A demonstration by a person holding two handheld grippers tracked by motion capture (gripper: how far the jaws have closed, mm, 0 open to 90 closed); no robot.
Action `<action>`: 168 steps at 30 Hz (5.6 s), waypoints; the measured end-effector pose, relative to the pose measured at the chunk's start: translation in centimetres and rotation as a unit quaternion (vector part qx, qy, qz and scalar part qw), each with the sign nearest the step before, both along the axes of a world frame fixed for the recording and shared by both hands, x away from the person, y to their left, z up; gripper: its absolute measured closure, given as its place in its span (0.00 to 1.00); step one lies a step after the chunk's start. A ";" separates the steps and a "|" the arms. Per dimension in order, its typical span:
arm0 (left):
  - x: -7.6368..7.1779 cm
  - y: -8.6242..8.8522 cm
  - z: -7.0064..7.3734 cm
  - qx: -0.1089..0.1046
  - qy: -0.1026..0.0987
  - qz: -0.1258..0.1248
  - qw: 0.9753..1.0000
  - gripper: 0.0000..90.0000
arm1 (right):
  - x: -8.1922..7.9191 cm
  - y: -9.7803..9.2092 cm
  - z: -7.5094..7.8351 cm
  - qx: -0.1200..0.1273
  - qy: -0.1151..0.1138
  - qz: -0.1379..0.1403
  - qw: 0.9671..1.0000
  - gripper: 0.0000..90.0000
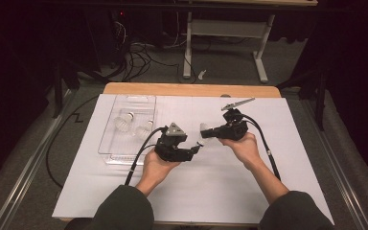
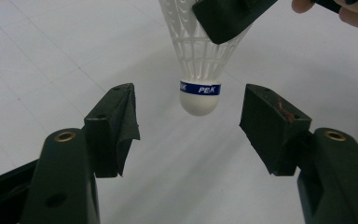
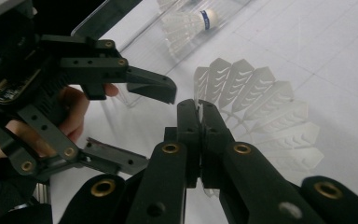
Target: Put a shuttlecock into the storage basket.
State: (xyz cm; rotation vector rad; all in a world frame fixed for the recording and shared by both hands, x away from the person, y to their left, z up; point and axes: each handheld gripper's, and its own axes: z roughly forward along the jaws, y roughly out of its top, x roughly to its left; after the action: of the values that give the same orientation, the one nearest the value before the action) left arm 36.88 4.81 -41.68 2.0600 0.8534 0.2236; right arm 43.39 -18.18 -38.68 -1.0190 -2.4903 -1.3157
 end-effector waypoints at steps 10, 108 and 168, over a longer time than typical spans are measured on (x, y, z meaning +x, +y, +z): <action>0.5 -0.5 -0.3 0.004 0.006 0.000 1.000 0.42 | -0.2 1.1 0.4 0.007 -0.001 0.017 1.000 1.00; 1.6 0.4 0.0 0.052 0.056 0.003 0.997 0.73 | -1.5 1.3 1.0 -0.007 -0.041 -0.006 0.999 0.61; 0.4 2.5 1.9 0.050 0.053 0.003 0.997 0.73 | -7.8 -5.6 0.6 -0.052 -0.173 -0.091 0.979 0.37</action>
State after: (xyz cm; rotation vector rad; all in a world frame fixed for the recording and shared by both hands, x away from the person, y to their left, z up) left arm 37.30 7.33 -39.81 2.1780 0.9302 0.1651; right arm 35.55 -23.73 -38.09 -1.1524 -2.7993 -1.5484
